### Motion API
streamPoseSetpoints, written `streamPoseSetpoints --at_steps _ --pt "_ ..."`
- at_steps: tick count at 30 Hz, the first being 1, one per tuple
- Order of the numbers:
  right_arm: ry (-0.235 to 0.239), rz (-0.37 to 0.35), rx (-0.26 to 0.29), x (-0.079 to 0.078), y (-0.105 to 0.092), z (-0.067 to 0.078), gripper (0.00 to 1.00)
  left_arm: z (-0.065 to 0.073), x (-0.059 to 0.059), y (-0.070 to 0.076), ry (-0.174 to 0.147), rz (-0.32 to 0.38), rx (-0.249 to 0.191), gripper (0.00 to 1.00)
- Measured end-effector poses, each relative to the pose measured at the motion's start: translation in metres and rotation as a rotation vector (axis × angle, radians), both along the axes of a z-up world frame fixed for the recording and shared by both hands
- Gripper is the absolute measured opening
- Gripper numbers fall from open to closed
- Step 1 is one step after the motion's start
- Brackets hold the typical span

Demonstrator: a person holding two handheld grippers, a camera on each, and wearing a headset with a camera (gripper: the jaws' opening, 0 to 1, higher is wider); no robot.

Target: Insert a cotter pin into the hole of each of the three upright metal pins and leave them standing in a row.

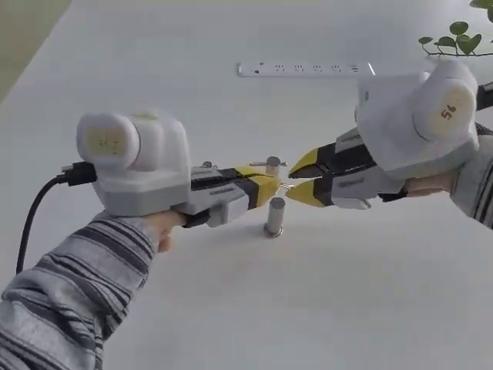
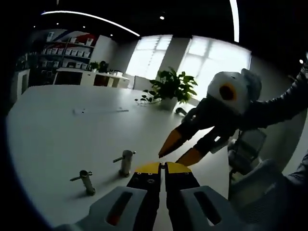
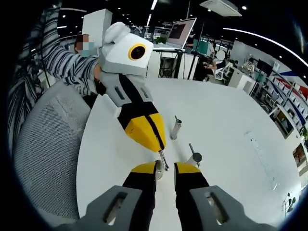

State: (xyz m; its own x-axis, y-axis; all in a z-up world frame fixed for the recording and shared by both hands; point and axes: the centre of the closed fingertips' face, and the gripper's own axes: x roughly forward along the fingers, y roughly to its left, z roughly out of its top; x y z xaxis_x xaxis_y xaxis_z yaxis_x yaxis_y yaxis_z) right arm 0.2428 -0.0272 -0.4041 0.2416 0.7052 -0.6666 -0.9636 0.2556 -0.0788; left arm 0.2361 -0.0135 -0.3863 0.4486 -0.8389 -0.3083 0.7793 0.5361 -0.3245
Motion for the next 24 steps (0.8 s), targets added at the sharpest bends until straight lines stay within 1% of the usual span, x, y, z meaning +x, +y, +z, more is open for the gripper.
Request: streamPoseSetpoints --at_steps 2,3,5,6,7,8,9,12,15,19,21,24 --pt "0.043 -0.024 0.029 0.000 -0.002 -0.001 0.09 -0.001 -0.003 0.001 -0.035 -0.027 0.022 0.00" --pt "0.078 -0.035 0.053 -0.003 -0.002 -0.001 0.10 0.000 -0.007 0.000 -0.040 -0.047 0.018 0.00" --pt "0.108 -0.038 0.082 -0.006 -0.002 -0.001 0.10 0.002 -0.009 0.001 -0.061 -0.059 0.021 0.00" --pt "0.125 -0.041 0.090 -0.009 -0.002 -0.001 0.10 0.001 -0.010 0.001 -0.064 -0.064 0.026 0.00" --pt "0.157 -0.042 0.109 -0.012 -0.002 -0.002 0.10 0.001 -0.011 0.002 -0.070 -0.064 0.030 0.00" --pt "0.178 -0.048 0.121 -0.015 -0.001 -0.002 0.10 0.002 -0.012 0.003 -0.078 -0.072 0.033 0.00" --pt "0.191 -0.058 0.129 -0.015 -0.001 -0.003 0.10 0.003 -0.014 0.003 -0.086 -0.085 0.031 0.00" --pt "0.239 -0.054 0.173 -0.022 0.001 -0.001 0.10 0.005 -0.018 0.003 -0.097 -0.105 0.016 0.00" --pt "0.268 -0.048 0.198 -0.028 0.004 -0.001 0.10 0.006 -0.020 0.003 -0.100 -0.117 0.011 0.00" --pt "0.269 -0.037 0.201 -0.033 0.006 -0.001 0.08 0.007 -0.025 0.003 -0.099 -0.135 -0.006 0.00" --pt "0.277 -0.030 0.205 -0.035 0.008 -0.002 0.08 0.008 -0.027 0.002 -0.100 -0.140 -0.012 0.00" --pt "0.281 -0.014 0.208 -0.040 0.011 -0.002 0.06 0.011 -0.029 0.001 -0.098 -0.149 -0.032 0.00"
